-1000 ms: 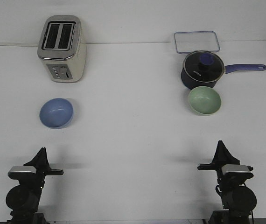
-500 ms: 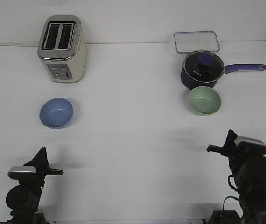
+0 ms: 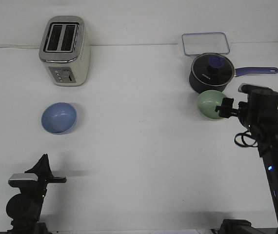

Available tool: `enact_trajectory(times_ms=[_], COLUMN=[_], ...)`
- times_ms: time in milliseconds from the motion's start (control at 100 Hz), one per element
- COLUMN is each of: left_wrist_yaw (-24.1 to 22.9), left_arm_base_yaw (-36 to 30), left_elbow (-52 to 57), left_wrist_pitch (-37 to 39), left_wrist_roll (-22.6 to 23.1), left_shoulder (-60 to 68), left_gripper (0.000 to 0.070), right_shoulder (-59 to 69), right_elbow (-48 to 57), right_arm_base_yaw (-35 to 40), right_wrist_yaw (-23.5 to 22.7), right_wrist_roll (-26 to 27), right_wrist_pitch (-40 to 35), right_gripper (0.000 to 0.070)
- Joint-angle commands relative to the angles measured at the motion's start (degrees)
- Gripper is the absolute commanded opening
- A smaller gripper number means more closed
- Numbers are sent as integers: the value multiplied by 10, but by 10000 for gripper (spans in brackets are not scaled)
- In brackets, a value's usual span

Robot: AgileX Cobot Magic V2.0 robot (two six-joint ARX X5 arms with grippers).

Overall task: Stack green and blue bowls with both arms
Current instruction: 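Reach the right gripper to the pale green bowl and grasp its rim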

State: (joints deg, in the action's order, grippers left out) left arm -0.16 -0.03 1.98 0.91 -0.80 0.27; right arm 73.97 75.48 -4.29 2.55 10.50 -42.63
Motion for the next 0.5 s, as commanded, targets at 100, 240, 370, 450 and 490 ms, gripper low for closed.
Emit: enact_trajectory(times_ms=[100,240,370,450,490], left_wrist_yaw=[-3,-3,-3,-3,-3], left_arm_base_yaw=[0,0,0,0,0], left_elbow=[0,0,0,0,0], left_wrist_pitch=[8,9,9,8,8], left_wrist_roll=[1,1,1,1,1], left_shoulder=[-1,-1,-1,-1,-1], left_gripper=[15,15,15,15,15], right_shoulder=[116,184,241,273,287], right_elbow=[64,72,73,75,76], right_arm_base_yaw=[-28,-45,-59,-64,-65], right_wrist_yaw=[-34,-41,-50,-63,-68], right_wrist_roll=[-16,-20,-30,-33,-33], right_wrist_pitch=[-23,-19,-4,5,12], right_gripper=[543,543,543,543,543])
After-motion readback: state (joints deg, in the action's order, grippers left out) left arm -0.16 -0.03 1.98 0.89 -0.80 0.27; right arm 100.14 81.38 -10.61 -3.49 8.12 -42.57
